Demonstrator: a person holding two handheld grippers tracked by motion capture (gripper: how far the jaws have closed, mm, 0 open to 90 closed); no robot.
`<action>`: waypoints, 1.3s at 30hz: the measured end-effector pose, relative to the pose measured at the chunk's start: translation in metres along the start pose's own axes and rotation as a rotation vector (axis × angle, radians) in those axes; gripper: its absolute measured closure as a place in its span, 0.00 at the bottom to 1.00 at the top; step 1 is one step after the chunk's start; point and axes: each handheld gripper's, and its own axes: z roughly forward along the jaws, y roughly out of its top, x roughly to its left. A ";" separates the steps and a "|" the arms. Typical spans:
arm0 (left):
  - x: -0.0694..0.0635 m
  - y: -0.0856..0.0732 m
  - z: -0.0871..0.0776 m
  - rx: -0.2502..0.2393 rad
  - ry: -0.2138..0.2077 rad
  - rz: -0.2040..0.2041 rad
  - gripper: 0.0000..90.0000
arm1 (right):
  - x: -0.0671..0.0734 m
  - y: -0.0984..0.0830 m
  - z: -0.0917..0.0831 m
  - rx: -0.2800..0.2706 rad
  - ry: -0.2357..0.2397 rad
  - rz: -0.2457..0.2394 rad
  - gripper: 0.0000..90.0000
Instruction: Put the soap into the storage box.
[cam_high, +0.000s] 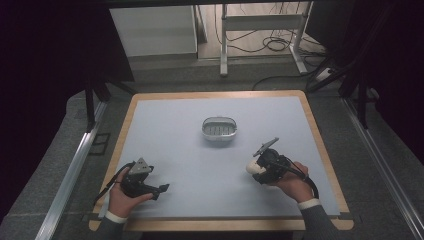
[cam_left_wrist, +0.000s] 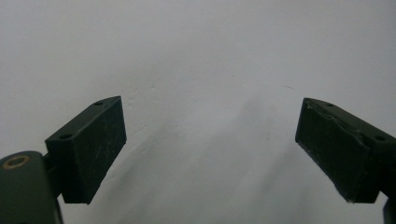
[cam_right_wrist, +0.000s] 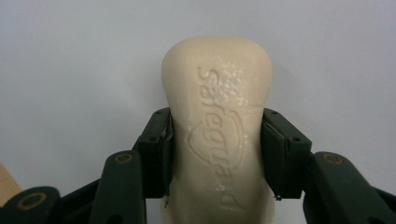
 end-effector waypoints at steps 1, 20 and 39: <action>0.000 0.000 0.000 0.001 0.001 0.001 0.10 | -0.001 0.001 -0.001 -0.005 -0.002 -0.004 0.55; 0.001 0.000 -0.001 0.001 0.005 0.002 0.10 | -0.015 0.023 -0.007 -0.044 -0.018 -0.008 0.55; 0.001 0.000 -0.003 -0.006 0.007 0.000 0.10 | -0.022 0.044 -0.011 -0.089 0.003 -0.025 0.55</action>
